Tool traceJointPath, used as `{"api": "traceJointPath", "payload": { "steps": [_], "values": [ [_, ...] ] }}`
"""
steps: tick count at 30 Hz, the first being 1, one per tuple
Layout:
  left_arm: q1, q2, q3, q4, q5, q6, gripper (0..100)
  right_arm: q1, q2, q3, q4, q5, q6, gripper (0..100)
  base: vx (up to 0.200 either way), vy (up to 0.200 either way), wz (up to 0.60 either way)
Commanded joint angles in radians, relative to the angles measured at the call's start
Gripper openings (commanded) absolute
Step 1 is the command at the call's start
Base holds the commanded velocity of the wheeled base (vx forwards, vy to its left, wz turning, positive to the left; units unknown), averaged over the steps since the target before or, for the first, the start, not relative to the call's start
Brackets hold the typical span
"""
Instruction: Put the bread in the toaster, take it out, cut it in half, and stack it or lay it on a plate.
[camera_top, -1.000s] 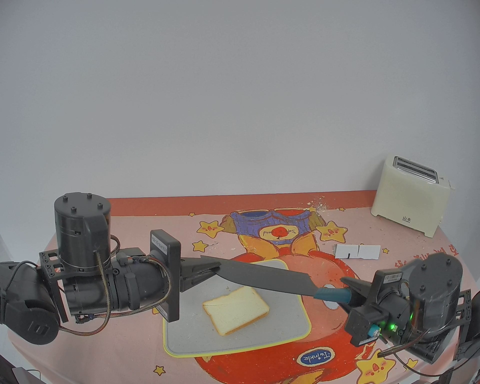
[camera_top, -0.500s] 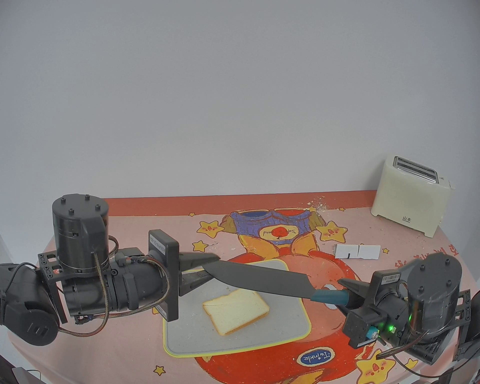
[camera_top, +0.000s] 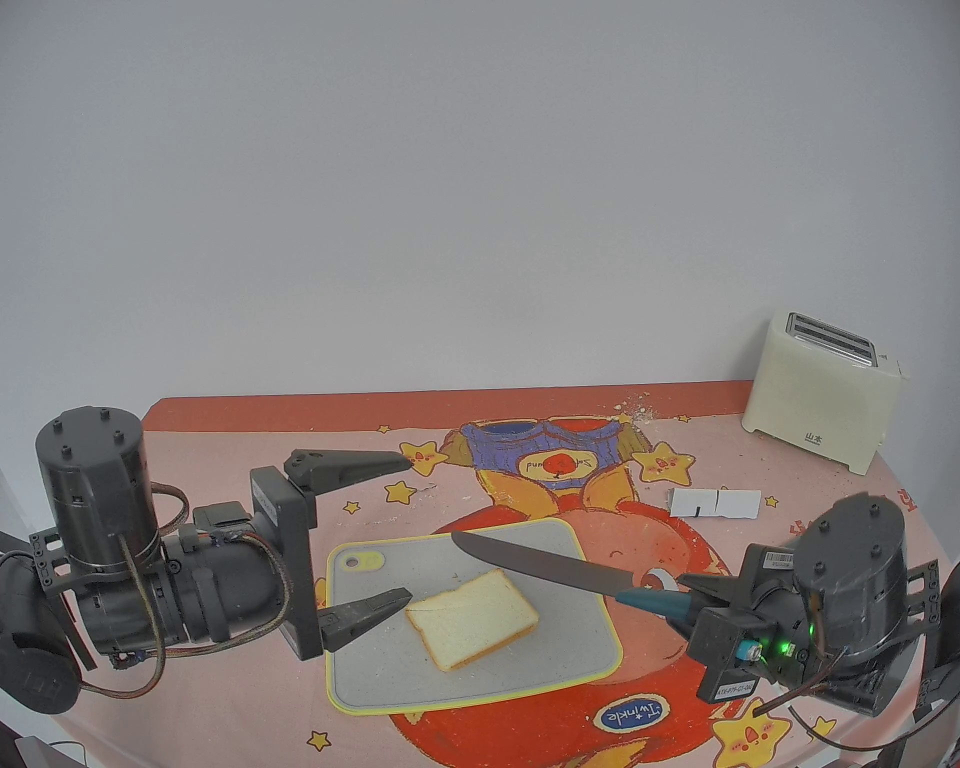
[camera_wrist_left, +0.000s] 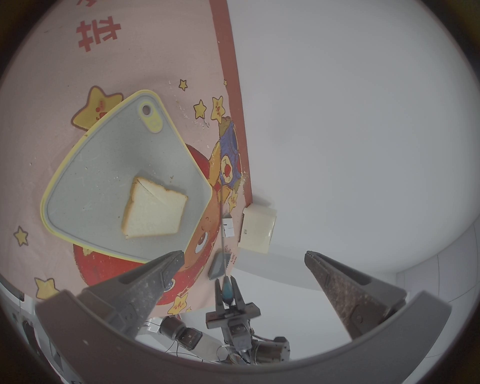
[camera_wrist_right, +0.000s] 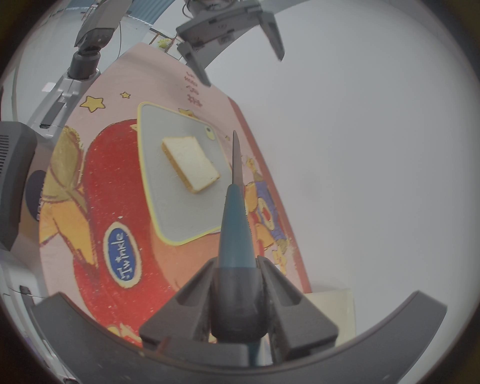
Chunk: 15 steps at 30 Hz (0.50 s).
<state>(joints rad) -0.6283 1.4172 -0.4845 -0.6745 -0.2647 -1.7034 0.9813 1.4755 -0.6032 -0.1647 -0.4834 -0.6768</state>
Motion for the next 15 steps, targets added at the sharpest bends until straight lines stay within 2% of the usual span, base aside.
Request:
{"api": "traceJointPath", "payload": {
  "steps": [1, 4, 8, 9, 10, 11, 12, 13, 14, 15],
  "values": [
    [0.001, -0.057, 0.027, -0.002, -0.01, 0.018, 100, -0.004, -0.021, -0.087, 0.068, 0.058, 0.036, 0, 0.0, 0.0, 0.0],
    [-0.001, -0.086, 0.041, -0.002, -0.01, 0.067, 100, -0.007, -0.031, -0.121, 0.111, 0.1, 0.066, 0, 0.0, 0.0, 0.0],
    [-0.014, -0.155, 0.052, -0.002, -0.018, 0.163, 100, -0.039, -0.044, -0.181, 0.203, 0.203, 0.166, 0, 0.0, 0.0, 0.0],
    [-0.016, -0.162, 0.052, -0.002, -0.021, 0.176, 100, -0.042, -0.044, -0.188, 0.217, 0.216, 0.177, 0, 0.0, 0.0, 0.0],
    [-0.016, -0.19, 0.047, 0.003, -0.028, 0.242, 100, -0.058, -0.054, -0.21, 0.271, 0.284, 0.215, 0, 0.0, 0.0, 0.0],
    [-0.016, -0.193, 0.044, 0.004, -0.028, 0.26, 100, -0.064, -0.057, -0.216, 0.281, 0.302, 0.22, 0, 0.0, 0.0, 0.0],
    [-0.016, -0.198, 0.038, 0.009, -0.03, 0.324, 100, -0.087, -0.063, -0.231, 0.312, 0.358, 0.232, 0, 0.0, 0.0, 0.0],
    [-0.014, -0.192, 0.03, 0.021, -0.028, 0.412, 100, -0.118, -0.064, -0.251, 0.343, 0.427, 0.258, 0, 0.0, 0.0, 0.0],
    [-0.014, -0.192, 0.03, 0.021, -0.028, 0.412, 100, -0.118, -0.064, -0.251, 0.343, 0.427, 0.258, 0, 0.0, 0.0, 0.0],
    [-0.011, -0.187, 0.021, 0.038, -0.027, 0.481, 100, -0.133, -0.063, -0.271, 0.364, 0.483, 0.284, 0, 0.0, 0.0, 0.0]
  ]
}}
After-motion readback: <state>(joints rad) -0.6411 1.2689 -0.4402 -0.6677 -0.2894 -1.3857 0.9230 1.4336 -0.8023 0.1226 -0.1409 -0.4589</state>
